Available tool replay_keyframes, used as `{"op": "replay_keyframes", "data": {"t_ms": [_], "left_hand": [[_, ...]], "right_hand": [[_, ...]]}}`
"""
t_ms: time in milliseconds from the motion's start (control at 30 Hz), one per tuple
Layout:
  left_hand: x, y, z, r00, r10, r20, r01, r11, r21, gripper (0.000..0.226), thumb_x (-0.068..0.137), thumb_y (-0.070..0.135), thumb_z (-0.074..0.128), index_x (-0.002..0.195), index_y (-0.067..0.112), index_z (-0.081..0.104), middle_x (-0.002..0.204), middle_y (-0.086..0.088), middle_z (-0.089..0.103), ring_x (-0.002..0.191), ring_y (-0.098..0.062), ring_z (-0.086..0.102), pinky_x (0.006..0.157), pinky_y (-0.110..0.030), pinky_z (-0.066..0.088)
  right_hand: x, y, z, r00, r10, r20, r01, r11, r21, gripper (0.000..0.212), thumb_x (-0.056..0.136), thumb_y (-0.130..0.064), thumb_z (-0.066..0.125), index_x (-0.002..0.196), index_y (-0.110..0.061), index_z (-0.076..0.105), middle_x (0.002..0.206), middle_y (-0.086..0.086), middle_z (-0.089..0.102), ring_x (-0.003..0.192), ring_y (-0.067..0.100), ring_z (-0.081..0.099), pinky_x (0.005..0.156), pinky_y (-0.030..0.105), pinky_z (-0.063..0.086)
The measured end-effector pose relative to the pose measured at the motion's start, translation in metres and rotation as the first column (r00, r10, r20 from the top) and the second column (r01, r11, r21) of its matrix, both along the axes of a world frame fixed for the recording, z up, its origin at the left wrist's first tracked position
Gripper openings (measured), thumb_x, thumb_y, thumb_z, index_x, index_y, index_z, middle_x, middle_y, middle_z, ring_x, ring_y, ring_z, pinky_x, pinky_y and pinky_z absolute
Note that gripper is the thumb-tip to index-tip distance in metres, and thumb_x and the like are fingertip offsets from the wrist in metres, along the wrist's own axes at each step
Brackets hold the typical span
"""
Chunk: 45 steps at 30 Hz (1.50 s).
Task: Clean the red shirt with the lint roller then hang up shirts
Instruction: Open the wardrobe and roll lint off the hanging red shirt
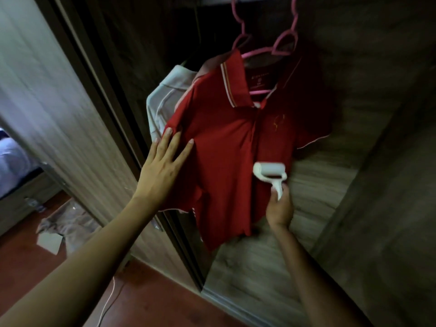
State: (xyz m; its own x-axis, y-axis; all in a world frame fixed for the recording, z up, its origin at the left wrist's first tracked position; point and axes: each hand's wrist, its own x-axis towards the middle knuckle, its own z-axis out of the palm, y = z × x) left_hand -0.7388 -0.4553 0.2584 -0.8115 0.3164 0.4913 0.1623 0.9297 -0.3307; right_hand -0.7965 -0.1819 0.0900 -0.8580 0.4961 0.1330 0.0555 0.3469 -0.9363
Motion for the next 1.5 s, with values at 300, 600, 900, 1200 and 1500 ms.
{"op": "replay_keyframes", "data": {"t_ms": [300, 600, 900, 1200, 1500], "left_hand": [[0.002, 0.01, 0.0, 1.0, -0.019, 0.003, 0.019, 0.998, 0.058, 0.059, 0.09, 0.026, 0.027, 0.147, 0.012, 0.036, 0.15, -0.025, 0.034, 0.143, -0.041, 0.021, 0.113, -0.056, 0.024], [0.005, 0.0, -0.004, 0.994, -0.083, -0.073, 0.086, 0.996, 0.034, 0.061, 0.089, 0.019, 0.021, 0.148, 0.012, 0.033, 0.151, -0.023, 0.032, 0.144, -0.038, 0.019, 0.115, -0.052, 0.018], [0.013, -0.009, -0.007, 0.984, -0.16, -0.079, 0.164, 0.986, 0.036, 0.061, 0.088, 0.01, 0.022, 0.148, 0.012, 0.033, 0.153, -0.021, 0.03, 0.144, -0.038, 0.02, 0.115, -0.048, 0.013], [0.031, -0.038, -0.01, 0.908, -0.419, 0.03, 0.408, 0.897, 0.168, 0.081, 0.079, -0.007, 0.064, 0.15, 0.011, 0.029, 0.158, -0.018, 0.019, 0.145, -0.037, 0.019, 0.112, -0.049, 0.033], [0.077, -0.05, 0.022, 0.855, -0.518, -0.023, 0.497, 0.805, 0.324, 0.069, 0.082, 0.012, 0.051, 0.148, 0.017, 0.032, 0.156, -0.02, 0.023, 0.143, -0.041, 0.022, 0.109, -0.062, 0.026]], "right_hand": [[0.015, -0.056, 0.077, 0.9, 0.152, -0.41, -0.102, 0.985, 0.141, 0.038, 0.097, -0.028, 0.047, 0.129, -0.007, 0.05, 0.109, 0.016, 0.067, 0.092, 0.028, 0.064, 0.069, 0.023, 0.037], [0.082, -0.074, -0.055, 0.87, 0.423, 0.251, -0.492, 0.765, 0.416, 0.037, 0.098, -0.036, 0.044, 0.133, -0.025, 0.044, 0.12, 0.001, 0.062, 0.105, 0.02, 0.063, 0.081, 0.033, 0.049], [0.083, -0.097, -0.01, 0.929, 0.318, 0.19, -0.368, 0.846, 0.384, 0.034, 0.098, -0.03, 0.046, 0.131, -0.02, 0.044, 0.116, 0.01, 0.063, 0.101, 0.032, 0.064, 0.074, 0.037, 0.047], [0.147, -0.114, -0.004, 0.967, 0.102, 0.235, -0.178, 0.926, 0.331, 0.03, 0.099, -0.034, 0.044, 0.114, -0.011, 0.054, 0.106, 0.014, 0.066, 0.099, 0.034, 0.062, 0.07, 0.033, 0.041], [0.227, -0.124, 0.106, 0.987, -0.119, -0.111, 0.147, 0.943, 0.297, 0.03, 0.099, -0.041, 0.042, 0.1, -0.013, 0.055, 0.073, -0.001, 0.059, 0.068, 0.021, 0.057, 0.06, 0.031, 0.035]]}}
